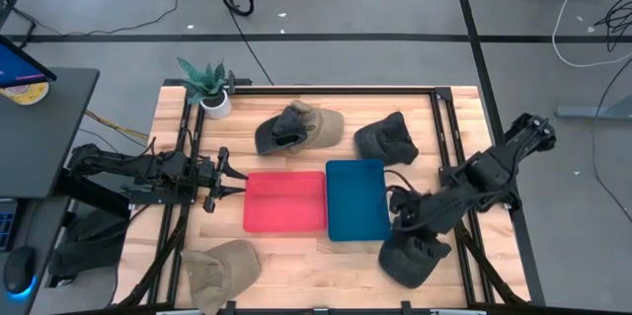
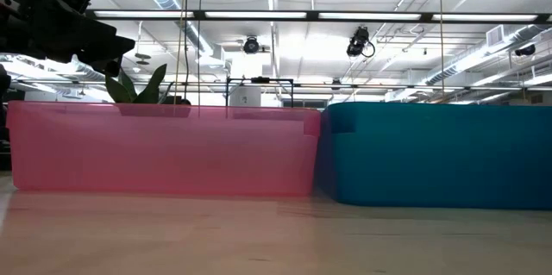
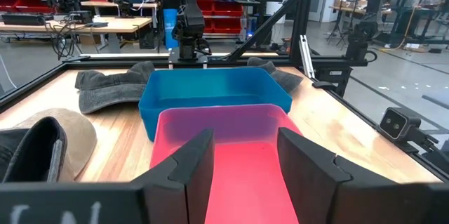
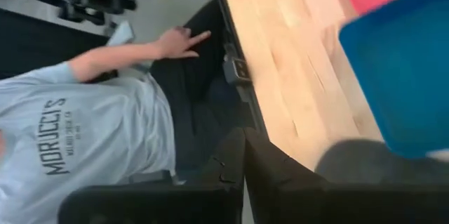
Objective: Pick & Place hat
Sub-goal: Put the bottom black cap into the blue bin
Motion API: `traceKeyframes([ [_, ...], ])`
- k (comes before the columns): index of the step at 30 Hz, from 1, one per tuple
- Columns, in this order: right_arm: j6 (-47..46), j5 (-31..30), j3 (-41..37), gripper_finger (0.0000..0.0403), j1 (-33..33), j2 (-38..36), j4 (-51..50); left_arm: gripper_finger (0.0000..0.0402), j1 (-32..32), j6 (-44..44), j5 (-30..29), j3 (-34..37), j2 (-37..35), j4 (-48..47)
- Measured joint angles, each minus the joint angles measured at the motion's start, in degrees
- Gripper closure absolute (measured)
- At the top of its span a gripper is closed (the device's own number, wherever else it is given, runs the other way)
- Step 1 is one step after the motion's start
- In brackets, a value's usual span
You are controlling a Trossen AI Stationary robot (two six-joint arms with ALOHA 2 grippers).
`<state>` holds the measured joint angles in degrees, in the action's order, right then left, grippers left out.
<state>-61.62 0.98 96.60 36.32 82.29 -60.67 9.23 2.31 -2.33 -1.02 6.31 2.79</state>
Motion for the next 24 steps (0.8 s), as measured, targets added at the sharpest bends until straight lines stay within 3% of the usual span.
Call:
traceKeyframes([
  [14,2.4,2.1,0.0,0.039,2.0,0.7,-3.6,0.0241,0.0,0.0,0.0,0.0,0.0,0.0],
  [24,1.8,3.1,0.0,0.039,2.0,0.7,4.7,0.0241,0.0,0.0,0.0,0.0,0.0,0.0],
])
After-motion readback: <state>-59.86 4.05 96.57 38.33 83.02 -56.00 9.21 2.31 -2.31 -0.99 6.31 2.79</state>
